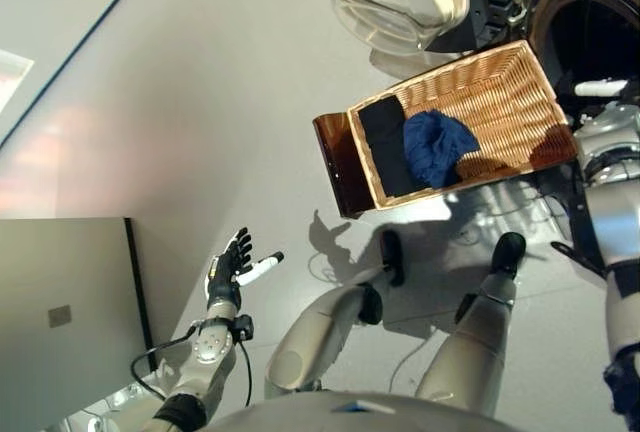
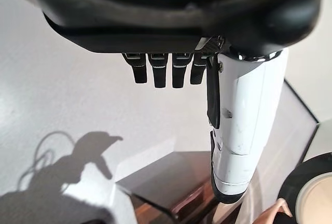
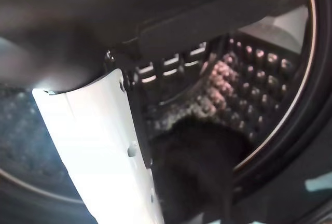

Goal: Pick up the clothes and place them into the washing machine

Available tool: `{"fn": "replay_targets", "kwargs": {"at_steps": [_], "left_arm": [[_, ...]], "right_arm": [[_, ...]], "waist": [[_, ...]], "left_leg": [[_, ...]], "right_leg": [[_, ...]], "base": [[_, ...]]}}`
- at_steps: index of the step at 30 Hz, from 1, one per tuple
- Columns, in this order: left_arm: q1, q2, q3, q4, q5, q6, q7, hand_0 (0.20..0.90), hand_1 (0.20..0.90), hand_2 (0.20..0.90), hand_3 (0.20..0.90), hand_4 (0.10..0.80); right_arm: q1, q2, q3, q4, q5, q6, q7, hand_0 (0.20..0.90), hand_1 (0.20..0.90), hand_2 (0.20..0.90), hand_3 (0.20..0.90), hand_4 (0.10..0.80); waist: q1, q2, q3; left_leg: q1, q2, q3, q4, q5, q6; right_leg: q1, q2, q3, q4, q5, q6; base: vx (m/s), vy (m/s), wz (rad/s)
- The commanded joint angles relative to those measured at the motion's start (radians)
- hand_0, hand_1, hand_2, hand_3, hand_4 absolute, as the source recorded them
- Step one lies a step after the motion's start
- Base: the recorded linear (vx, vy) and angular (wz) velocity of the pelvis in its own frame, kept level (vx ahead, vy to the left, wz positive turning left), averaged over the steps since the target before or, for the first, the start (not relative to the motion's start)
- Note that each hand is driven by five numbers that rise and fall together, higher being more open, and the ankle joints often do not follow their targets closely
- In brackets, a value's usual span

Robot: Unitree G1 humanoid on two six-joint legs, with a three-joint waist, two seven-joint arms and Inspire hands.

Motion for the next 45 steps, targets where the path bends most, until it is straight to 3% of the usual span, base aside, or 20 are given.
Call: {"fn": "replay_targets", "kwargs": {"at_steps": [1, 6, 8, 13, 20, 21, 32, 45], "left_arm": [[-0.004, 0.038, 0.065, 0.026, -0.031, -0.049, 0.051, 0.9, 0.9, 0.9, 0.9, 0.8], [-0.011, 0.037, 0.063, 0.044, -0.04, -0.044, 0.041, 0.9, 0.9, 0.9, 0.9, 0.8], [-0.013, 0.038, 0.066, 0.058, -0.038, -0.042, 0.034, 0.9, 0.9, 0.9, 0.9, 0.8], [-0.028, 0.056, 0.074, 0.057, -0.017, -0.042, 0.03, 0.9, 0.9, 0.9, 0.9, 0.8], [-0.062, 0.074, 0.11, -0.016, -0.034, -0.071, 0.058, 0.9, 0.9, 0.9, 0.9, 0.8], [-0.06, 0.077, 0.114, -0.043, -0.033, -0.073, 0.059, 0.9, 0.9, 0.9, 0.9, 0.8], [-0.055, 0.113, 0.208, -0.278, -0.023, -0.114, 0.07, 0.9, 0.9, 0.9, 0.9, 0.8], [-0.088, 0.112, 0.243, -0.285, -0.016, -0.129, 0.095, 0.9, 0.9, 0.9, 0.9, 0.8]], "right_arm": [[-0.092, -0.132, 0.158, -0.129, -0.005, -0.118, -0.035, 0.9, 0.9, 0.9, 0.9, 0.8], [-0.023, -0.068, 0.065, -0.144, 0.138, -0.169, 0.021, 0.9, 0.9, 0.9, 0.9, 0.8], [0.027, -0.004, 0.022, -0.163, 0.2, -0.196, 0.04, 0.9, 0.9, 0.9, 0.9, 0.8], [0.072, 0.096, 0.003, -0.167, 0.231, -0.212, 0.058, 0.9, 0.9, 0.9, 0.9, 0.8], [0.111, 0.216, -0.013, -0.2, 0.265, -0.241, 0.039, 0.9, 0.9, 0.9, 0.9, 0.8], [0.119, 0.22, -0.017, -0.198, 0.269, -0.242, 0.038, 0.9, 0.9, 0.9, 0.9, 0.8], [0.117, 0.26, -0.032, -0.17, 0.331, -0.253, 0.035, 0.9, 0.9, 0.9, 0.9, 0.8], [0.093, 0.3, -0.025, -0.174, 0.362, -0.261, 0.047, 0.9, 0.9, 0.9, 0.9, 0.8]], "waist": [[0.043, 0.025, -0.068], [0.047, 0.018, -0.06], [0.048, 0.011, -0.055], [0.062, 0.002, -0.045], [0.069, -0.051, -0.002], [0.072, -0.062, -0.001], [0.13, -0.124, 0.028], [0.181, -0.167, 0.06]], "left_leg": [[-0.043, 0.097, -0.084, 0.007, -0.002, -0.166], [-0.042, 0.102, -0.084, 0.012, -0.003, -0.166], [-0.037, 0.103, -0.088, 0.019, -0.007, -0.164], [-0.042, 0.105, -0.097, 0.033, -0.008, -0.161], [-0.079, 0.115, -0.12, 0.073, -0.009, -0.161], [-0.075, 0.112, -0.132, 0.086, -0.039, -0.168], [-0.172, 0.11, -0.179, 0.15, -0.051, -0.17], [-0.242, 0.097, -0.213, 0.207, -0.069, -0.168]], "right_leg": [[0.03, 0.06, -0.012, 0.122, -0.143, -0.077], [0.036, 0.061, -0.015, 0.123, -0.145, -0.079], [0.044, 0.064, -0.018, 0.127, -0.149, -0.081], [0.056, 0.067, -0.029, 0.127, -0.152, -0.083], [0.046, 0.077, -0.06, 0.155, -0.162, -0.093], [0.053, 0.074, -0.059, 0.169, -0.193, -0.086], [0.012, 0.07, -0.112, 0.224, -0.223, -0.096], [-0.011, 0.057, -0.16, 0.257, -0.243, -0.097]], "base": [[-0.027, 0.001, 0.06], [-0.006, -0.001, -0.02], [0.0, -0.007, -0.03], [-0.015, -0.019, -0.04], [-0.023, -0.043, 0.09], [0.061, -0.055, 0.28], [0.0, -0.023, 0.21], [0.029, 0.001, 0.12]]}}
